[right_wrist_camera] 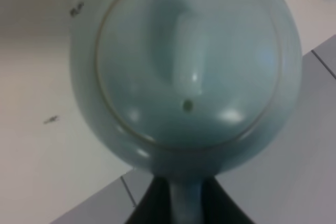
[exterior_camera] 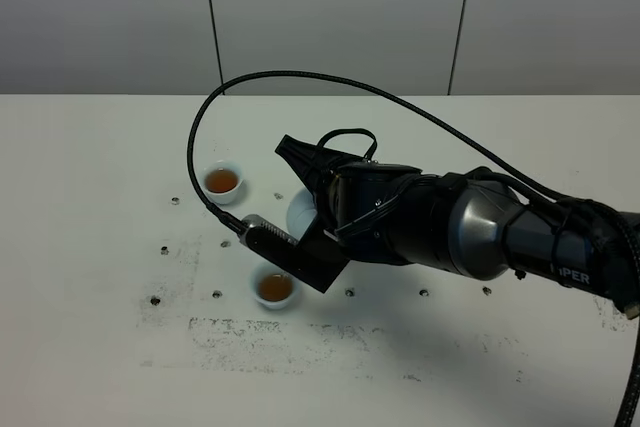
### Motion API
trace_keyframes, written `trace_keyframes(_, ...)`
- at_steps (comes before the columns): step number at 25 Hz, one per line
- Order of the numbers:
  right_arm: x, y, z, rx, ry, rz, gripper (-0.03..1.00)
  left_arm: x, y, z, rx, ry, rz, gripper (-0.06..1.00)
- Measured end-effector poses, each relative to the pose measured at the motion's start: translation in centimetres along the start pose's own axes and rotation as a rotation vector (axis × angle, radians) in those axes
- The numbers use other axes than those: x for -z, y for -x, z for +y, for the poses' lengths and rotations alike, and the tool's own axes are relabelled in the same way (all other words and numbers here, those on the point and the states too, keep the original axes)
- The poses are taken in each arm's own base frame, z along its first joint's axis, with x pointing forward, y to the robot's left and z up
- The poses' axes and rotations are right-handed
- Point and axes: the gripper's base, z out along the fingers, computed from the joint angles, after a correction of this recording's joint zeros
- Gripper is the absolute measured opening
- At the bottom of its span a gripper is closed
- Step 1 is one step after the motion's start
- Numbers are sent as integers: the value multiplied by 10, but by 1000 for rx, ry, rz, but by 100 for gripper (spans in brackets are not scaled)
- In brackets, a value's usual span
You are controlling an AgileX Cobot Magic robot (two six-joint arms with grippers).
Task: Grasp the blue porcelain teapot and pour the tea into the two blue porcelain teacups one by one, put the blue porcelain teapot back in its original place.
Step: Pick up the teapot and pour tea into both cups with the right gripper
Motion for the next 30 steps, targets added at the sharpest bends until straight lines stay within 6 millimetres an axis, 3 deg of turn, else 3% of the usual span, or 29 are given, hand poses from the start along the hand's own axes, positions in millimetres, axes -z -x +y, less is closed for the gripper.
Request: trace_keyframes(30,3,0,-5,69,-29,51,6,0,0,0,0,0,0,34)
